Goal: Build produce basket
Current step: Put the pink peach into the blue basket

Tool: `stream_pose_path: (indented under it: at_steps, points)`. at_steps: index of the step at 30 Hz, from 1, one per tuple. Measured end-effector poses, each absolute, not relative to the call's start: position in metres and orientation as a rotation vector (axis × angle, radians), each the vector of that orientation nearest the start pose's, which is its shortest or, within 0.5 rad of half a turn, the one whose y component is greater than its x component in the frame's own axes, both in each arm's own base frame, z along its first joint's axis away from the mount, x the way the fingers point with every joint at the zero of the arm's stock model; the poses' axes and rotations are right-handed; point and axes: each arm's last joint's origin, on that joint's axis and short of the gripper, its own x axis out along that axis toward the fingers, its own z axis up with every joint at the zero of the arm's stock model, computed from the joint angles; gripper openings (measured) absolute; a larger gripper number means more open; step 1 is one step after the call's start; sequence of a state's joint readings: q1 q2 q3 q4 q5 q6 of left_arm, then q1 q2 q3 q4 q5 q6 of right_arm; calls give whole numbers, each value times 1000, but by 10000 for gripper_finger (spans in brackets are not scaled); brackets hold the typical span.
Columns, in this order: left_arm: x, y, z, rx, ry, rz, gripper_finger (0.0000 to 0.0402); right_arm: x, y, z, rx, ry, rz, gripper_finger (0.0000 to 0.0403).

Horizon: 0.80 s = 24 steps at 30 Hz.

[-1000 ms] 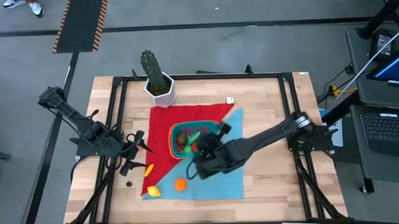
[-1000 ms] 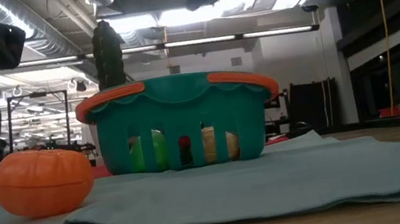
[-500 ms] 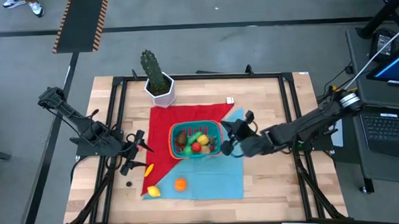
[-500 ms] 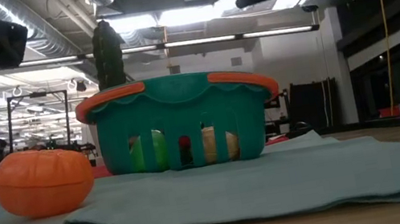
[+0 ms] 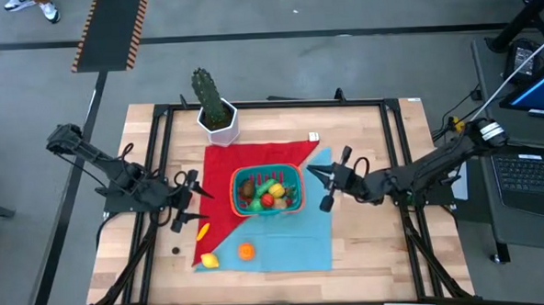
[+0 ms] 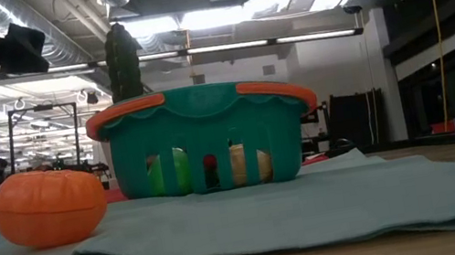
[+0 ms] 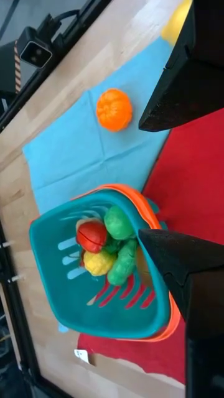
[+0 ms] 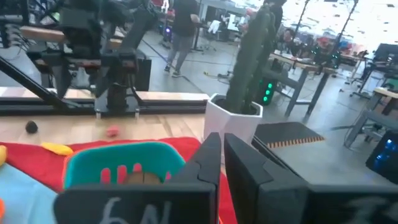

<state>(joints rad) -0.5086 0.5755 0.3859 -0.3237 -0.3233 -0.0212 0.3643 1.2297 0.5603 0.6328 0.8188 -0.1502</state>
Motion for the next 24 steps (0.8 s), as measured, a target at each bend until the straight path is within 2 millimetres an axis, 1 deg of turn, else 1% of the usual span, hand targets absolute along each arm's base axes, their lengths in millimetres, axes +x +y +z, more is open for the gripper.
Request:
stream_pose_path:
  at_steps: [9, 21, 24]
  points:
    - [121, -57, 213, 184, 472, -175, 263, 241, 67, 242, -30, 44, -462, 25]
    - [121, -57, 213, 137, 479, -162, 263, 241, 67, 241, -44, 56, -462, 26]
    - [126, -56, 210, 111, 511, -85, 263, 241, 67, 241, -81, 66, -462, 26]
